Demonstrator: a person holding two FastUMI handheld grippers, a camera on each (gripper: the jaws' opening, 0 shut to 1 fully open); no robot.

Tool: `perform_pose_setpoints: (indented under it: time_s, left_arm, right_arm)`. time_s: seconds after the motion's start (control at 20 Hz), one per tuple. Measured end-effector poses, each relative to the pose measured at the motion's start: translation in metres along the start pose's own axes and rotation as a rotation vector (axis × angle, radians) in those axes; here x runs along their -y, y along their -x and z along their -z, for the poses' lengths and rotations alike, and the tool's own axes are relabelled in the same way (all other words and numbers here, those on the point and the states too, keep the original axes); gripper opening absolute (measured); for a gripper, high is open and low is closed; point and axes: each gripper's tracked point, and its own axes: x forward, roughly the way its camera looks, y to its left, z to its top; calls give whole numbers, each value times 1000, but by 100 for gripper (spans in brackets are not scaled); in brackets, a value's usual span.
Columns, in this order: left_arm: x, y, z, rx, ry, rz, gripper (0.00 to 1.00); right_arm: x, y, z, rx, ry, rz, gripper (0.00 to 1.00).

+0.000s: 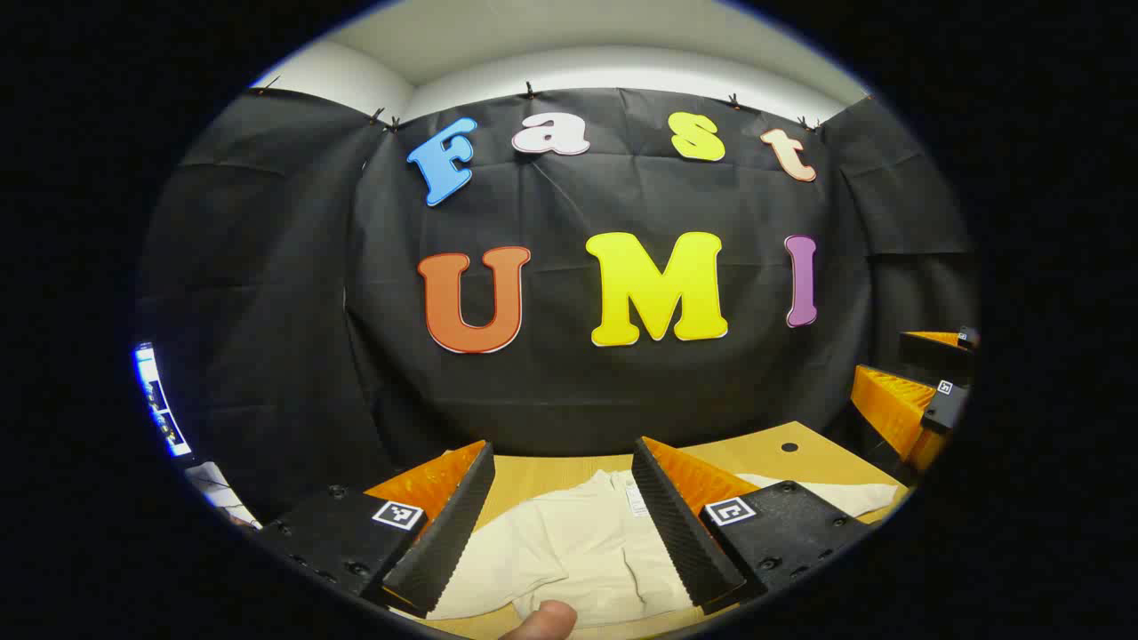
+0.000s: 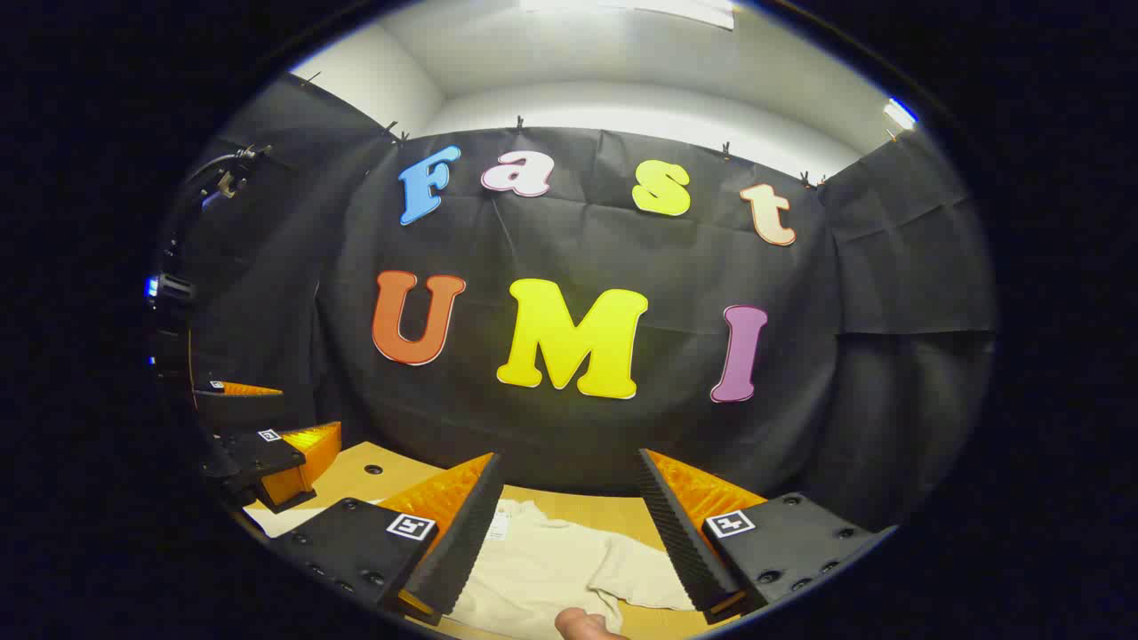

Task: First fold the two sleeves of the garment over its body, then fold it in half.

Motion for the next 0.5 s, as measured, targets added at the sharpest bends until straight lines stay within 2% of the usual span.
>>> perform_pose_setpoints:
  time_s: [0.3, 0.5]
  left_arm:
    - [17, -2, -11, 35, 21, 45, 100]
    - [23, -4, -4, 15, 19, 64, 99]
  right_arm:
    - [2, -2, 3, -6, -17, 3, 94]
    - [2, -2, 5, -10, -17, 17, 94]
